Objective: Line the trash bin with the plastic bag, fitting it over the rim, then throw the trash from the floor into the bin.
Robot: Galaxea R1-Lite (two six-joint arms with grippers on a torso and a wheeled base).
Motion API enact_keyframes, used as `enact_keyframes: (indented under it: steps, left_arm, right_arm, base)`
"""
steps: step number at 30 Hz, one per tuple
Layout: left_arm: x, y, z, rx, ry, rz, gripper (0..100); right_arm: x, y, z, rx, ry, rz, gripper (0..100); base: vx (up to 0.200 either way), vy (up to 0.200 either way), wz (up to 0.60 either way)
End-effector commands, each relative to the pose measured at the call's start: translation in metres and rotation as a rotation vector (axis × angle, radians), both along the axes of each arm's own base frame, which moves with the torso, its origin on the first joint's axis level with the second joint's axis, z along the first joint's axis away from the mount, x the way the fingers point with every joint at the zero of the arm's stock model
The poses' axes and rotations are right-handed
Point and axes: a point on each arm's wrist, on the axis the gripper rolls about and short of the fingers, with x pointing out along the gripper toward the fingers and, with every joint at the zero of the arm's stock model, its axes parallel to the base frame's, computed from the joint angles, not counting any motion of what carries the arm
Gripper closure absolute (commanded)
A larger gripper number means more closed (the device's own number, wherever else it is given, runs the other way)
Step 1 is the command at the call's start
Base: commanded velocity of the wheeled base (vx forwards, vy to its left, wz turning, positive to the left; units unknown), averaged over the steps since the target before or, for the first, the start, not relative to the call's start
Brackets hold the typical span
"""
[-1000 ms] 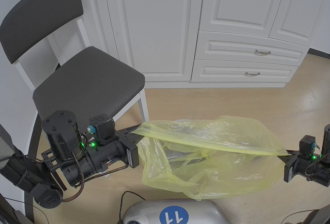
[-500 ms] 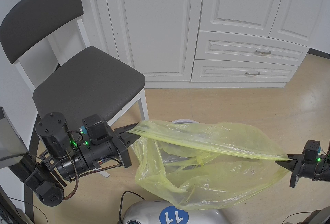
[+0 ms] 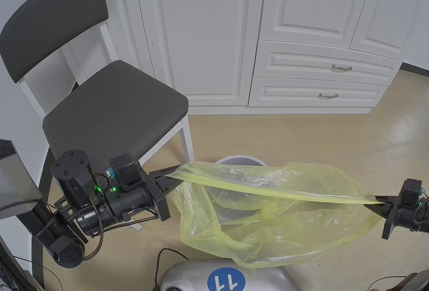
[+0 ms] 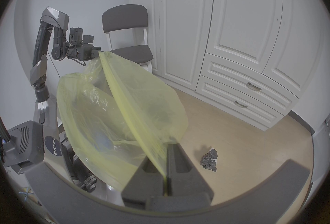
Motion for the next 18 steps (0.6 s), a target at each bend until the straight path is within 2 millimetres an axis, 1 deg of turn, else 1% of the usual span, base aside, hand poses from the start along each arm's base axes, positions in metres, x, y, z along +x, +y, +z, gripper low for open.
enact_keyframes:
  steps: [1, 8, 18]
  left_arm:
    - [0.0021, 0.0012, -0.0019, 0.003, 0.006, 0.009, 100]
    - [0.0029, 0.0027, -0.0008, 0.001, 0.002, 0.015, 100]
    - [0.0012, -0.0044, -0.0005, -0.001, -0.001, -0.005, 100]
  right_arm:
    - [0.0005, -0.0007, 0.0006, 0.000, -0.002, -0.008, 100]
    - [0.0003, -0.0012, 0.0007, -0.001, -0.002, -0.014, 100]
    - [0.0011, -0.0012, 0.0024, -0.001, -0.010, -0.014, 100]
  base:
    - [0.000, 0.000, 0.00]
    - [0.000, 0.000, 0.00]
    - [0.000, 0.000, 0.00]
